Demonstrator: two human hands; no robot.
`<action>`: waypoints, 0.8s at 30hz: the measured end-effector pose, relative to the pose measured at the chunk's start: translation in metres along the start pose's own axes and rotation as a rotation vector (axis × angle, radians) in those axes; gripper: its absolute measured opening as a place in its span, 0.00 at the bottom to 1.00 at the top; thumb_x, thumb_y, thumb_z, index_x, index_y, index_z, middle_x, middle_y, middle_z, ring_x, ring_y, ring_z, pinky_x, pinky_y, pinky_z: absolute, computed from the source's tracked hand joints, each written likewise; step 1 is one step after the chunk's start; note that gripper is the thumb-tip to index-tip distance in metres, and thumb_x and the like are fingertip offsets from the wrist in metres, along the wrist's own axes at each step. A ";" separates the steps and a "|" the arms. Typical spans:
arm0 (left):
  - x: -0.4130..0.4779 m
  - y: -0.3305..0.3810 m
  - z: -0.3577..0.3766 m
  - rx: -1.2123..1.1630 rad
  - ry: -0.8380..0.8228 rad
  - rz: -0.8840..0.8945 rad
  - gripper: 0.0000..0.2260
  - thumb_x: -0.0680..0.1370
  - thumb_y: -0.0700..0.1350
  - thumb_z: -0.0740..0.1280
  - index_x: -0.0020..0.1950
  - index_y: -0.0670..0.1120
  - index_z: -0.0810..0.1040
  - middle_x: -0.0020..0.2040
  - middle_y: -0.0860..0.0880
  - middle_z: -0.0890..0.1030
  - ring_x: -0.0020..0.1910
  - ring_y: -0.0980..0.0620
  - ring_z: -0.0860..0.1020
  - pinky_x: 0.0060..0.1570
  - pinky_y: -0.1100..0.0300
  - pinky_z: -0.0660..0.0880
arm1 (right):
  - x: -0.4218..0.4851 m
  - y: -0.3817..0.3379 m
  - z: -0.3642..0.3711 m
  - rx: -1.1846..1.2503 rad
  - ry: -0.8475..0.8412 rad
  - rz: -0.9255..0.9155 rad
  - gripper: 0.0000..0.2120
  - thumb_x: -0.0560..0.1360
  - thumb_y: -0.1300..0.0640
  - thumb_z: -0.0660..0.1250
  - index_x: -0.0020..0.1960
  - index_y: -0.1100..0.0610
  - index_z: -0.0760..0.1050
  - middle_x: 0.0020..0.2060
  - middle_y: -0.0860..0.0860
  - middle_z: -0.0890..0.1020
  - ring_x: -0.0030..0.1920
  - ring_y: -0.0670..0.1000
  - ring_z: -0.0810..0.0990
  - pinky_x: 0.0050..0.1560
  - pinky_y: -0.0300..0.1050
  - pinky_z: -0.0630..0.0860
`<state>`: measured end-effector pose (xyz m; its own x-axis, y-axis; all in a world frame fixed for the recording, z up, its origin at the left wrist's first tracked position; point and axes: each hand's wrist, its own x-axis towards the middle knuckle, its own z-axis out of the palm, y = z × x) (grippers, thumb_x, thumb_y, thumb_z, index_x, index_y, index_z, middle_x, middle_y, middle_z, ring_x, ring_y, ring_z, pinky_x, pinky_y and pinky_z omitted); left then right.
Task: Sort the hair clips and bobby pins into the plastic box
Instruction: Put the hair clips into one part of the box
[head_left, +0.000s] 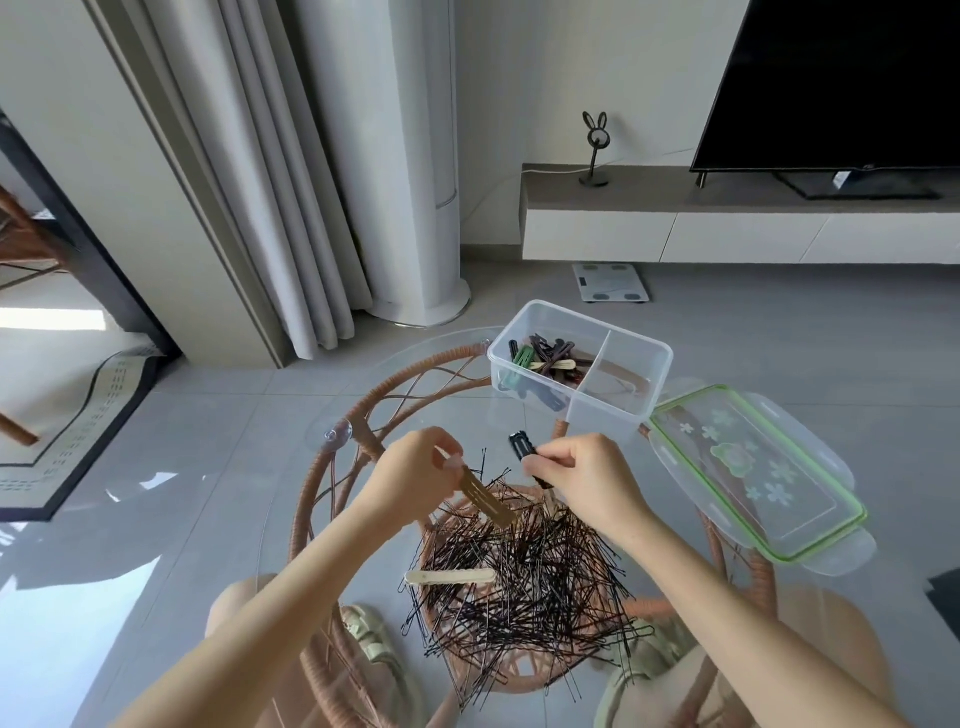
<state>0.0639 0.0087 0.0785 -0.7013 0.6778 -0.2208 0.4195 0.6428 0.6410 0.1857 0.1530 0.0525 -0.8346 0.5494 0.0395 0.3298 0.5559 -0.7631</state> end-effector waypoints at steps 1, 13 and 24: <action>-0.001 0.002 -0.003 0.020 0.014 0.005 0.09 0.78 0.42 0.60 0.57 0.44 0.76 0.41 0.48 0.82 0.32 0.51 0.79 0.21 0.69 0.70 | -0.001 0.001 -0.002 0.053 0.028 0.012 0.13 0.72 0.55 0.70 0.31 0.61 0.79 0.21 0.50 0.76 0.23 0.48 0.72 0.31 0.37 0.69; 0.015 0.026 -0.030 0.067 0.138 0.059 0.09 0.76 0.39 0.59 0.48 0.44 0.78 0.32 0.54 0.76 0.29 0.56 0.75 0.28 0.67 0.72 | 0.002 -0.022 -0.034 0.590 0.241 0.003 0.11 0.73 0.60 0.67 0.38 0.46 0.82 0.35 0.46 0.86 0.35 0.51 0.84 0.36 0.42 0.82; 0.126 0.096 -0.006 -0.117 0.214 0.046 0.12 0.77 0.41 0.60 0.59 0.41 0.75 0.55 0.41 0.81 0.53 0.43 0.79 0.45 0.59 0.70 | 0.128 -0.007 -0.039 0.094 0.569 0.162 0.21 0.73 0.54 0.66 0.26 0.61 0.64 0.21 0.53 0.64 0.28 0.56 0.67 0.29 0.45 0.60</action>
<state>0.0128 0.1537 0.1170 -0.7944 0.6062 -0.0366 0.3930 0.5590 0.7301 0.0940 0.2440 0.0878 -0.4008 0.8848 0.2377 0.3711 0.3940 -0.8409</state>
